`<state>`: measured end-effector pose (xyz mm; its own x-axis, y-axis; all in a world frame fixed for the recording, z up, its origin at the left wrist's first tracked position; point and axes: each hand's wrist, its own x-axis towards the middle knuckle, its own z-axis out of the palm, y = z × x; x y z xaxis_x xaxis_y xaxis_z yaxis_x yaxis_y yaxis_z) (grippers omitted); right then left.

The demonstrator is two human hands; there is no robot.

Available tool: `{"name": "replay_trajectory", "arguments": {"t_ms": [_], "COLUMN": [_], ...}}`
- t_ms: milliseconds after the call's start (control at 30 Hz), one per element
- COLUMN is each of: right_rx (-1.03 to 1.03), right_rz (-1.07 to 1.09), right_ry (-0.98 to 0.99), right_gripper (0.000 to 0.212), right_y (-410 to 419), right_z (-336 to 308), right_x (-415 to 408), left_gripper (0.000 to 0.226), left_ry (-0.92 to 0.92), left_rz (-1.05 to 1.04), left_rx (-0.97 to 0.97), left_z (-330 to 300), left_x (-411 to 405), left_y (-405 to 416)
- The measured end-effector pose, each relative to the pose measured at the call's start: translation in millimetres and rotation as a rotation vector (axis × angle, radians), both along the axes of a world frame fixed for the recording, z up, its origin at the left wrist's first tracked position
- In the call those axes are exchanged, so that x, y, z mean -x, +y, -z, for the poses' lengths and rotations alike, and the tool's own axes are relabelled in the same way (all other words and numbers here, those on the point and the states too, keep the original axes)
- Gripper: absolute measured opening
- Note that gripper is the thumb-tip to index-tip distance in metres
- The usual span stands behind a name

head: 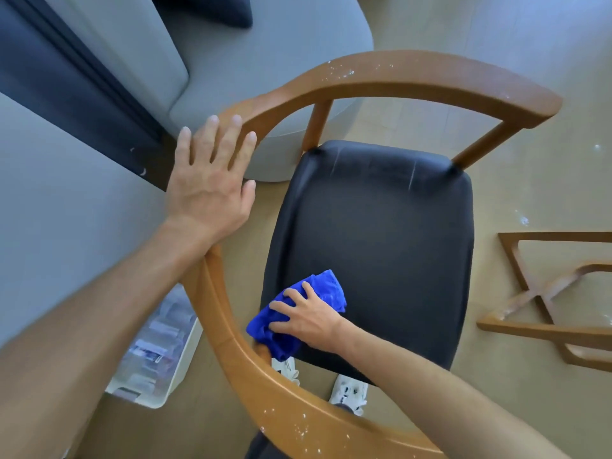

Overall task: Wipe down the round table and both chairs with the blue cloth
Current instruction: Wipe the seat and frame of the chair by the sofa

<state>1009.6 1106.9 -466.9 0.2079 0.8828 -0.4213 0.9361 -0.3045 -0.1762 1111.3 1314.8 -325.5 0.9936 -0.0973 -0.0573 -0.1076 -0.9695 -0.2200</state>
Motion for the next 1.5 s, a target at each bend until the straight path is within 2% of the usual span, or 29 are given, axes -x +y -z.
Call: {"name": "replay_trajectory", "arguments": {"t_ms": [100,233,333,500,533,600,667,733,800,867,967,1100,1200,1233,1300,1367,1433,1500], "right_rx": [0.000,0.018,0.156,0.317,0.293,0.119,-0.064,-0.146,-0.090,-0.071,-0.071,0.165,0.294,0.274,0.100,-0.021,0.057,0.157], "right_rz": [-0.063,-0.324,-0.495,-0.452,-0.399,-0.271,-0.188,-0.104,-0.066,-0.100,-0.259,-0.450,-0.337,-0.294,-0.255,-0.233,-0.302,-0.431], "right_ry": [-0.039,-0.005,-0.005,0.013,0.037,0.091,0.055,-0.015,-0.041,-0.119,-0.105,-0.086,0.032,0.057,0.018,-0.050,-0.019,0.028], "right_gripper": [0.041,0.039,0.042,0.036,0.035,0.030,0.026,0.029,0.031,0.029,0.029,0.037,0.031,0.027,0.021,0.028,0.031,0.026], "right_y": [-16.7,-90.5,-161.7,-230.9,-227.6,-195.5,-135.5,-64.1,-18.4,-22.4,-99.3,-204.3,-225.2,-215.8,-173.2,-106.2,-51.7,-40.3], "right_z": [0.7,-1.2,-14.0,-32.9,-33.4,-30.4,-19.2,-11.8,-8.1,-2.3,1.7,-21.1,-42.5,-46.4,-39.5,-21.6,-9.4,1.1], "right_x": [6.7,7.0,2.9,-10.8,-7.6,1.3,7.6,9.0,9.4,10.3,19.3,6.6,-2.0,-0.2,7.4,29.2,51.6,60.2], "left_gripper": [0.063,0.064,0.065,0.065,0.065,0.064,0.064,0.064,0.064,0.064,0.064,0.064,0.064,0.064,0.065,0.065,0.065,0.063], "left_ry": [-0.016,-0.027,-0.038,-0.025,-0.026,-0.025,-0.019,-0.024,-0.025,-0.035,-0.041,-0.032,-0.026,-0.024,-0.024,-0.032,-0.049,-0.084], "left_rz": [-0.020,-0.030,-0.040,-0.046,-0.046,-0.055,-0.059,-0.057,-0.058,-0.061,-0.050,-0.060,-0.063,-0.063,-0.061,-0.048,-0.050,-0.041], "left_rx": [-0.008,-0.033,-0.028,-0.007,-0.004,-0.008,-0.006,0.001,0.016,0.029,0.043,0.047,0.038,0.038,0.043,0.055,0.070,0.084], "left_z": [0.9,3.7,3.4,0.6,0.1,-0.6,-0.7,-0.9,-1.0,1.0,1.9,-1.0,-0.9,-0.9,-1.1,-1.3,-1.2,0.6], "left_x": [-0.2,-0.6,1.0,2.1,2.0,1.5,1.2,0.4,1.1,0.3,0.3,1.9,0.4,0.0,-0.5,0.2,1.2,0.8], "left_y": [-2.7,-2.7,-1.5,-4.8,-5.0,-5.1,-6.2,-6.2,-5.0,-3.7,-3.5,-4.5,-5.2,-5.0,-4.5,-3.6,-2.3,-2.0]}}
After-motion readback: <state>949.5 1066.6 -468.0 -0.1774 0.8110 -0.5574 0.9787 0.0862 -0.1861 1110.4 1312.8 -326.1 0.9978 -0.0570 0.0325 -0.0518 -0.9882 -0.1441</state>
